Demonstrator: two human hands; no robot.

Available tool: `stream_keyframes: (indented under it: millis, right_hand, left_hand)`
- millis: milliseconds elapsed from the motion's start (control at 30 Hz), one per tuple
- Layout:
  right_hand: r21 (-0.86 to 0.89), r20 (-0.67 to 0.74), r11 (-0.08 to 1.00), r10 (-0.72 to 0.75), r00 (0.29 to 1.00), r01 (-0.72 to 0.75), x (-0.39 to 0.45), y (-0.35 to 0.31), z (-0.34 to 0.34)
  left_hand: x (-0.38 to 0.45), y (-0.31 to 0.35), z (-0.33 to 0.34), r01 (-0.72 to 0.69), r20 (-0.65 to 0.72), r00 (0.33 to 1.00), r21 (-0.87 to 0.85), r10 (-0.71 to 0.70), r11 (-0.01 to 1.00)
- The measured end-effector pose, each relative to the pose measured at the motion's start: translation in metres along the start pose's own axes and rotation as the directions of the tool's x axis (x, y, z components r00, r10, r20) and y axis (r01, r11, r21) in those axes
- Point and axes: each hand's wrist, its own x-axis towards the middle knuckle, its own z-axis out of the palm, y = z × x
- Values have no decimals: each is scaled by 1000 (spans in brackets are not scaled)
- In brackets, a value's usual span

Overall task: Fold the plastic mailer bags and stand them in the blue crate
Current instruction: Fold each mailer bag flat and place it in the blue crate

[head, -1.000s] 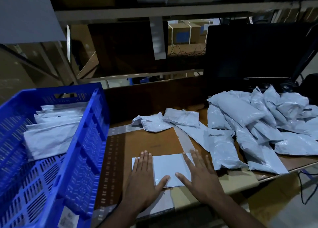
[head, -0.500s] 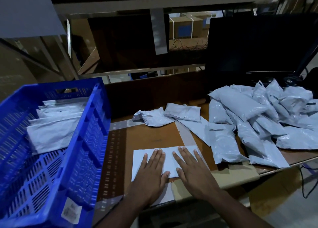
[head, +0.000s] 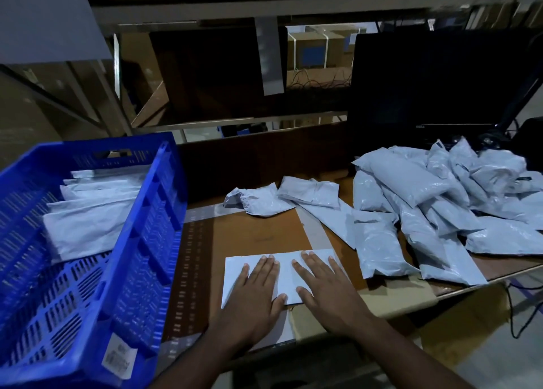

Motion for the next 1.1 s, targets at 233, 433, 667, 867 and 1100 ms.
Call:
stream_keyframes:
  millis: [233,433,667,867,1100]
  right_hand:
    - [-50,-20,998,24,1000,-25,22,-11,-1]
    - [-35,-51,999,37,998,-38,18,-6,10]
    - [66,-29,974,218,975,-216,0,13,10]
    - [95,-25,965,248,968,-245,-4,9,-2]
    - [96,-56,979,187,981,-182,-8,6,-3]
  left_hand:
    - [22,-5,-18,2,-134,991,-25,-6,1000]
    - [15,-17,15,38,-166,985,-2,-38,999]
    - [5,-21,9,138,-172,974,-81,-150,987]
    - [12,-25,-2,165,-109,974,-254,-198,953]
    - [15,-29,-33,156,-120,976,-206,-183,966]
